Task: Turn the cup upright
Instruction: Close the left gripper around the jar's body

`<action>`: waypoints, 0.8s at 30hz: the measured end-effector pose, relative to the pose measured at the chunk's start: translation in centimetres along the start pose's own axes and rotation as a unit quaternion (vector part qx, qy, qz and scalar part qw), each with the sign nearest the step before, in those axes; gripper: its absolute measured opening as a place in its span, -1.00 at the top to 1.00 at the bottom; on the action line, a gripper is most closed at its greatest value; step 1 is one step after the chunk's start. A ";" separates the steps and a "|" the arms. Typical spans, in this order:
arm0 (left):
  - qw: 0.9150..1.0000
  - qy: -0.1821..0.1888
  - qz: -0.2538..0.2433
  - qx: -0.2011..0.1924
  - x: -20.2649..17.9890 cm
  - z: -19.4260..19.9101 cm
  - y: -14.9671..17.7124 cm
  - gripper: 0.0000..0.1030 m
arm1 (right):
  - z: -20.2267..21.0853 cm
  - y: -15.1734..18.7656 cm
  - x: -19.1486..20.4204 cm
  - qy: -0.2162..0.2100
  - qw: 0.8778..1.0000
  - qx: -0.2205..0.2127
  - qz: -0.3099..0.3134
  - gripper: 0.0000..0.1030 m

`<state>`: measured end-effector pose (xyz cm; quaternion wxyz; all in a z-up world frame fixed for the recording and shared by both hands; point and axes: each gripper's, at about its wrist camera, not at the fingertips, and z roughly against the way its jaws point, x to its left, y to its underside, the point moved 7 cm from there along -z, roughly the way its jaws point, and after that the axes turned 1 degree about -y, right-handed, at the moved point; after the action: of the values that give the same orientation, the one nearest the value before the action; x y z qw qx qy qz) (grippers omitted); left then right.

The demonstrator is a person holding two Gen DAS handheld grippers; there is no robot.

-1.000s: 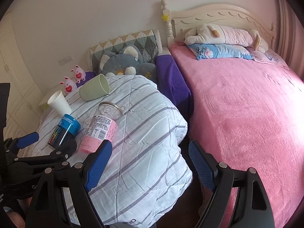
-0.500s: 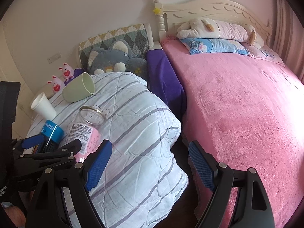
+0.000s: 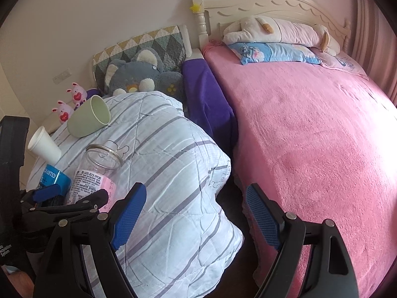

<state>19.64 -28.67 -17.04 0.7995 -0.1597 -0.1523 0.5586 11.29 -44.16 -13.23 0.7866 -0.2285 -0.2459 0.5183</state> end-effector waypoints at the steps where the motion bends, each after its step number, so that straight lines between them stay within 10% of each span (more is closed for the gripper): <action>1: 1.000 0.000 0.000 0.002 0.0 -0.1 0.0 -1.00 | -0.1 0.0 0.0 0.000 1.000 0.001 0.000 -0.63; 20: 0.998 0.031 0.030 0.044 -0.3 -2.9 -0.6 -0.99 | -1.2 0.1 -1.1 0.002 1.000 0.014 -0.012 -0.63; 24: 0.997 0.043 0.034 0.051 -0.3 -3.1 -0.4 -0.61 | -1.3 0.1 -1.3 0.003 1.000 0.015 -0.014 -0.63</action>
<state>21.18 -29.37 -19.71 0.7932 -0.1474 -0.0835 0.5849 11.56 -45.50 -14.47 0.7977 -0.2145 -0.2388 0.5106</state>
